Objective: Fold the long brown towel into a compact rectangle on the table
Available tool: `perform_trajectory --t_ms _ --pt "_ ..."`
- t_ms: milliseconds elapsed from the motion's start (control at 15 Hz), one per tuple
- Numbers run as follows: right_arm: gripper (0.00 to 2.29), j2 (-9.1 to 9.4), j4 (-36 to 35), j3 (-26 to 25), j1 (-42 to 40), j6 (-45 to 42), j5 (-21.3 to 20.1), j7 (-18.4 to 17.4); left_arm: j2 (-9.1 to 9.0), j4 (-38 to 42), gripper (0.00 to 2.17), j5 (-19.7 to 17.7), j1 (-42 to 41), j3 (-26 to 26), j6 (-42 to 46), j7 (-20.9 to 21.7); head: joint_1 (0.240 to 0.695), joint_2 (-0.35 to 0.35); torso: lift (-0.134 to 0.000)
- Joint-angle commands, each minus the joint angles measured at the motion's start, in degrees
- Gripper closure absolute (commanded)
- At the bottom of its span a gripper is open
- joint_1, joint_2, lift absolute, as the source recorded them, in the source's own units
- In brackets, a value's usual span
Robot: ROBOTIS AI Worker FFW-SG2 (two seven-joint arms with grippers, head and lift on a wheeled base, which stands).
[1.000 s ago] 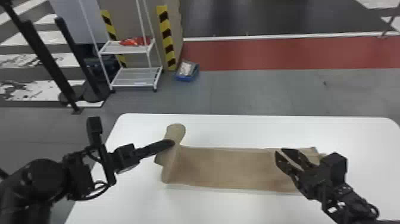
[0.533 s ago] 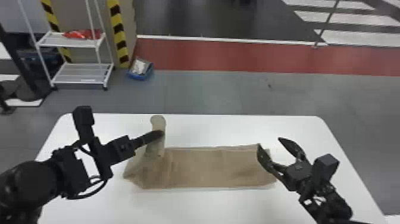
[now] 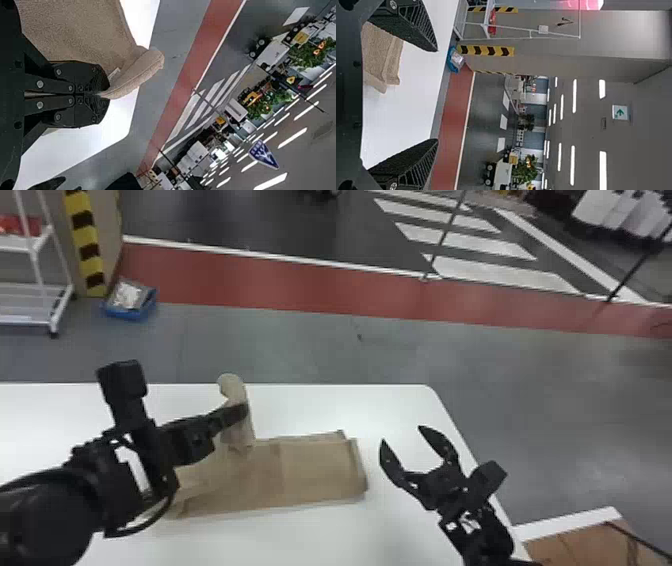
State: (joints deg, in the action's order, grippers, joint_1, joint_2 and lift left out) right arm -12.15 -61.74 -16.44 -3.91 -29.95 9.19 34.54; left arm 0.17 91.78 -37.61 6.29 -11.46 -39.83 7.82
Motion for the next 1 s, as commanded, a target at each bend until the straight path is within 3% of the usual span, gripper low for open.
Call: perform_trajectory --t_ms 0,200,533,933 --pt "0.07 -1.21 1.71 0.0 -0.05 -1.73 1.62 0.0 -0.32 -2.13 1.6 1.49 0.04 -0.93 1.02 0.7 0.695 -0.35 0.0" --pt "0.07 -1.3 2.68 0.7 0.57 -1.91 1.62 -0.18 -0.32 -4.33 1.6 0.79 -0.93 -1.37 2.25 1.23 0.695 -0.35 0.0" --pt "0.07 -0.6 2.86 0.88 1.19 -1.56 1.8 -1.14 -0.32 -14.53 1.6 -0.44 0.04 -6.29 18.25 1.23 0.695 -0.35 0.0" --pt "0.07 -1.74 4.88 -0.26 1.19 -3.31 3.56 -1.06 -0.32 -21.91 1.57 -0.09 2.85 -12.36 19.65 1.67 0.695 -0.35 0.0"
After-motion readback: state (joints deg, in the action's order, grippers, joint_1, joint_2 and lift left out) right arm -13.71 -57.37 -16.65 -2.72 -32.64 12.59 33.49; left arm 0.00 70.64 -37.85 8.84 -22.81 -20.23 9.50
